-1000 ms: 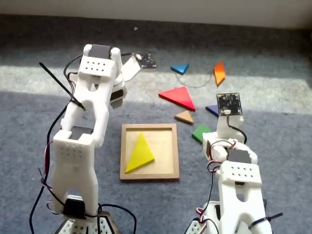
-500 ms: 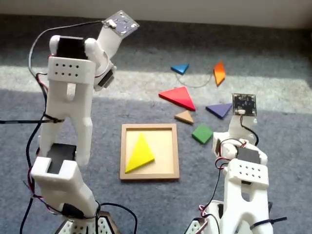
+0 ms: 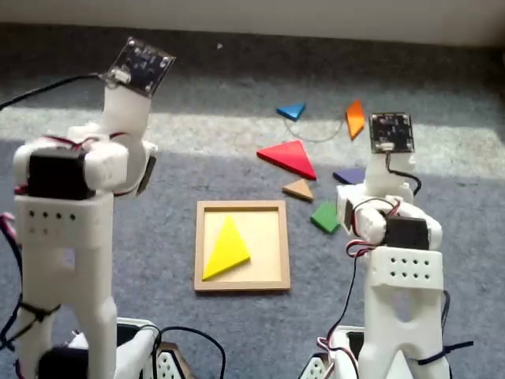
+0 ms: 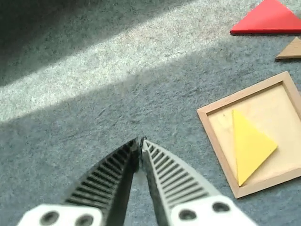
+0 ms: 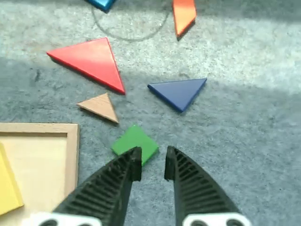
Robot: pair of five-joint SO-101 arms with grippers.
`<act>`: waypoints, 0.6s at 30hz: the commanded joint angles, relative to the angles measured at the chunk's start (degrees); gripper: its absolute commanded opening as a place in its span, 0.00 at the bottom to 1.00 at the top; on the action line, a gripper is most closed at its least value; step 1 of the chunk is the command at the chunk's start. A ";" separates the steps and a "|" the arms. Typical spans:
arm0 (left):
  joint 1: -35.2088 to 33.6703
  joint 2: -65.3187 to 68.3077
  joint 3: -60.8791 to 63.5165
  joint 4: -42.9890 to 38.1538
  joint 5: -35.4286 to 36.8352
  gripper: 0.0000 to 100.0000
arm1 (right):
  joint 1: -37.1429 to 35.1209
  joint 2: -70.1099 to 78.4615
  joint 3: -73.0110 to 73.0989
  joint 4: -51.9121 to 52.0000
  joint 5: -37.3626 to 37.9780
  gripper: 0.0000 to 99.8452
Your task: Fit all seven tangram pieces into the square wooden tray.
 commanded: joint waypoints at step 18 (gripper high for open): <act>-7.78 -69.49 63.43 -11.43 7.21 0.29 | -14.73 43.38 -38.11 7.78 8.88 0.32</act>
